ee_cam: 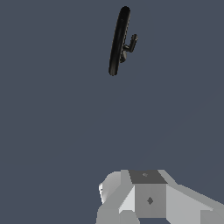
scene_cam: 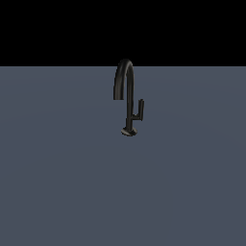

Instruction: Turn on the faucet by rotating a designated handle.

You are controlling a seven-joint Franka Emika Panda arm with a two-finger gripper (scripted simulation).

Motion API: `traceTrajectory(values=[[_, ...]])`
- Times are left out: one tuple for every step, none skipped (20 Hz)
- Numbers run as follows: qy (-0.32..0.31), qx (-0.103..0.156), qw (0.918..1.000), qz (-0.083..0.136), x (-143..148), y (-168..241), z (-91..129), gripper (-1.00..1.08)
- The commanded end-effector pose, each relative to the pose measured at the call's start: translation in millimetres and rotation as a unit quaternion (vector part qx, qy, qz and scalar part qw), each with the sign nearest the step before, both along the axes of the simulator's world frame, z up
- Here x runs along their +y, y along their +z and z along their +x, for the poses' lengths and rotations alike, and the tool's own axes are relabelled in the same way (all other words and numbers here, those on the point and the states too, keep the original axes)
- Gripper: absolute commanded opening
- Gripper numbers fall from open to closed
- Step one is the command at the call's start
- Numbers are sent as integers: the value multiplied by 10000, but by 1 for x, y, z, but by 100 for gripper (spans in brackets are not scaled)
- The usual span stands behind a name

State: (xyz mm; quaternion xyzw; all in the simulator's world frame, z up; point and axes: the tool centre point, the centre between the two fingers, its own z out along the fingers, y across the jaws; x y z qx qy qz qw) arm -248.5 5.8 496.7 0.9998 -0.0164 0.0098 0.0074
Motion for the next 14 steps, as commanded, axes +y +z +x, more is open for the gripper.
traceTrajectory(values=[[0, 0, 10000, 0, 0, 0, 0, -100], [0, 0, 10000, 0, 0, 0, 0, -100], [-7, 6, 10000, 7, 0, 0, 1, -100], [-16, 12, 10000, 16, 0, 0, 1, -100], [-29, 22, 10000, 28, 0, 0, 2, -100], [-45, 34, 10000, 44, 0, 0, 4, -100], [-65, 49, 9999, 63, 0, 0, 5, -100], [-88, 67, 9999, 86, 1, -1, 7, -100], [-115, 88, 9998, 113, 1, -1, 9, -100], [-146, 112, 9997, 143, 1, -1, 12, -100], [-180, 138, 9996, 177, 1, -1, 15, -100], [-219, 168, 9994, 215, 1, -2, 18, -100], [-261, 200, 9991, 256, 1, -2, 21, -100], [-307, 235, 9988, 301, 1, -3, 25, -100]])
